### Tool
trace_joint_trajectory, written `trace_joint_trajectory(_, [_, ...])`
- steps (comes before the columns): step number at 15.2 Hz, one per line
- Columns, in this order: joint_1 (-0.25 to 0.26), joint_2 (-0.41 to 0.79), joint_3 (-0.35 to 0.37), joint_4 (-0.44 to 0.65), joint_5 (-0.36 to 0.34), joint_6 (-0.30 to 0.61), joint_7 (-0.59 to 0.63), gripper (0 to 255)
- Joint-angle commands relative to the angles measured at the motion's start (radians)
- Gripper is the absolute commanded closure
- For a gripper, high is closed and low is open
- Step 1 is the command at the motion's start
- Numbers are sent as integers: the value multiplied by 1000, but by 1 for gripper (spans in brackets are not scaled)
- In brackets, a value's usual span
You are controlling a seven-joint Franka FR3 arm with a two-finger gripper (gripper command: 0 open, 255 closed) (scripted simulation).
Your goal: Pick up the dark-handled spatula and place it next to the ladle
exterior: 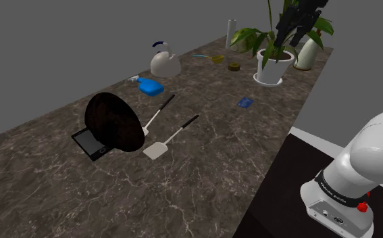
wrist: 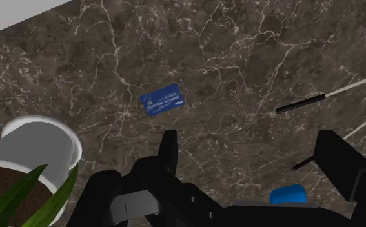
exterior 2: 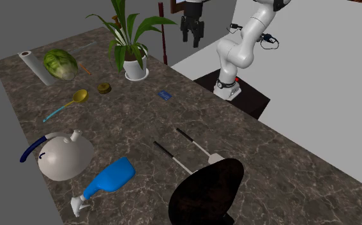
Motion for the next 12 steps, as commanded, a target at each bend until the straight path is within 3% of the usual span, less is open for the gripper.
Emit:
trace_joint_trajectory(1, [0, 0, 0, 0, 0, 0, 0, 0])
trace_joint_trajectory(7, [-33, -37, 187, -125, 77, 98, 308, 0])
trace_joint_trajectory(12, [-57, 1, 352, -167, 144, 186, 567, 0])
